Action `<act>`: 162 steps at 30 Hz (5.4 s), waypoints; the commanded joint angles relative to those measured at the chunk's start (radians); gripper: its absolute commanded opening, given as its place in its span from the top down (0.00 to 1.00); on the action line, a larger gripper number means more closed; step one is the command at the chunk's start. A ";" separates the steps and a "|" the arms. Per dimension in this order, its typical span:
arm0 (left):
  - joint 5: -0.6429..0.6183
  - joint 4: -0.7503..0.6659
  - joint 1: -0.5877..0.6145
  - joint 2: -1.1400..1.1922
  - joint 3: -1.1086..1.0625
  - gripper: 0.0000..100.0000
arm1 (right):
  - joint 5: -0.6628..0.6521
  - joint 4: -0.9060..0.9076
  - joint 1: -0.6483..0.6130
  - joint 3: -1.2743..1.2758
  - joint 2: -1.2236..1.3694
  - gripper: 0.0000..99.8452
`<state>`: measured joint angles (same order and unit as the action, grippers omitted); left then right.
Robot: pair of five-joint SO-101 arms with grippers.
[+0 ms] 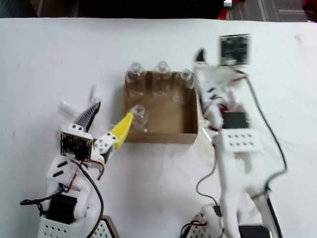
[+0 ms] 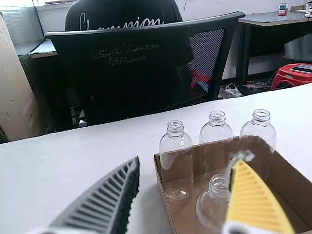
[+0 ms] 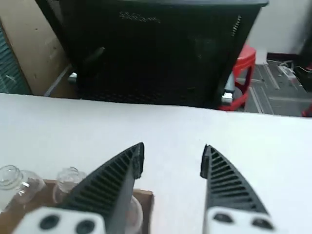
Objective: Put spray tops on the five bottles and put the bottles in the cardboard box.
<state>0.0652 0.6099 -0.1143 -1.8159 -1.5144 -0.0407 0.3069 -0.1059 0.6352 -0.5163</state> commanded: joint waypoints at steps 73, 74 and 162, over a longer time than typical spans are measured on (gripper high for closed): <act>0.009 -0.023 0.021 -0.015 0.011 0.72 | -0.876 0.980 0.498 -0.005 -0.140 0.98; 0.009 -0.023 0.021 -0.015 0.011 0.72 | -0.911 1.018 0.504 -0.028 -0.140 0.98; -0.218 0.187 0.035 -0.015 0.203 0.60 | -0.637 1.412 -0.377 -0.482 -0.349 0.98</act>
<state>-0.1419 0.8063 -0.1619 -1.8236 -1.3594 -0.7327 1.7047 -0.4710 0.0936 -0.8370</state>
